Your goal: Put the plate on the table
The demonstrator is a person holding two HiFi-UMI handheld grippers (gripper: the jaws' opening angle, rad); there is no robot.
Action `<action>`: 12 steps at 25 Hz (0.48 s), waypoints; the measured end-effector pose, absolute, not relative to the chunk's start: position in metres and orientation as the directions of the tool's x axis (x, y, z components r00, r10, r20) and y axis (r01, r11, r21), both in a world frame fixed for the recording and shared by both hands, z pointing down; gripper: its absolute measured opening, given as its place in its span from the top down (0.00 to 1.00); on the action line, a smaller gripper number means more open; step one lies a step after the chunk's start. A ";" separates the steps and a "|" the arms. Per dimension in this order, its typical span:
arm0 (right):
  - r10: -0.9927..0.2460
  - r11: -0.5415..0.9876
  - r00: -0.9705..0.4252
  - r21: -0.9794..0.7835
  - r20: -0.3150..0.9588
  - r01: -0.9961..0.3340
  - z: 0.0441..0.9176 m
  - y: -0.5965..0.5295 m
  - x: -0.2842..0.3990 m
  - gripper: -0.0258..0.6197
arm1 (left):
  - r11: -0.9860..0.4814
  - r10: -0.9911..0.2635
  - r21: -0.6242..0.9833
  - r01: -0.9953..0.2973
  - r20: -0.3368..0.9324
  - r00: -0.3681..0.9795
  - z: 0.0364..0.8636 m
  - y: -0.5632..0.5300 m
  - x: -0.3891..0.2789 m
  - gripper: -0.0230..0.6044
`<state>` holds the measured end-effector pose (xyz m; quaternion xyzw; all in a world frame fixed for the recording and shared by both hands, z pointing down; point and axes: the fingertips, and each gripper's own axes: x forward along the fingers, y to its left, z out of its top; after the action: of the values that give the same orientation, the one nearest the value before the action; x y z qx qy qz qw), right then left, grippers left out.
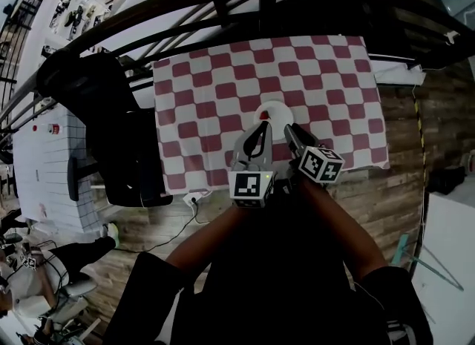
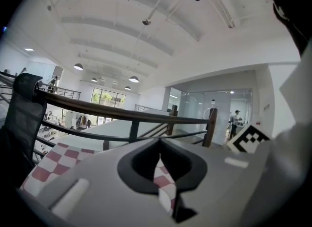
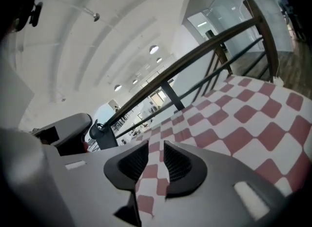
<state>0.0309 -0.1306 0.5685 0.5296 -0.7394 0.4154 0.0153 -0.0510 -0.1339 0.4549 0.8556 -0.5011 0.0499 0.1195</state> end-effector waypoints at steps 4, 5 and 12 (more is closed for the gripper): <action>-0.842 0.174 -0.381 -0.476 0.383 -0.862 0.532 -0.135 0.040 0.96 | -0.473 -0.844 0.157 -0.867 0.202 0.497 0.449 -0.129 -0.048 0.95; -0.850 0.191 -0.374 -0.444 0.372 -0.876 0.525 -0.134 0.040 0.96 | -0.477 -0.841 0.162 -0.864 0.200 0.502 0.447 -0.128 -0.048 0.95; -0.899 0.273 -0.338 -0.246 0.278 -0.930 0.475 -0.126 0.028 0.96 | -0.492 -0.853 0.092 -0.866 0.150 0.500 0.438 -0.121 -0.053 0.95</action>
<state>0.0283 -0.1263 0.4745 0.5739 -0.7968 0.1843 0.0418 -0.0527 -0.1211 0.4377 0.8626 -0.4981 0.0420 0.0776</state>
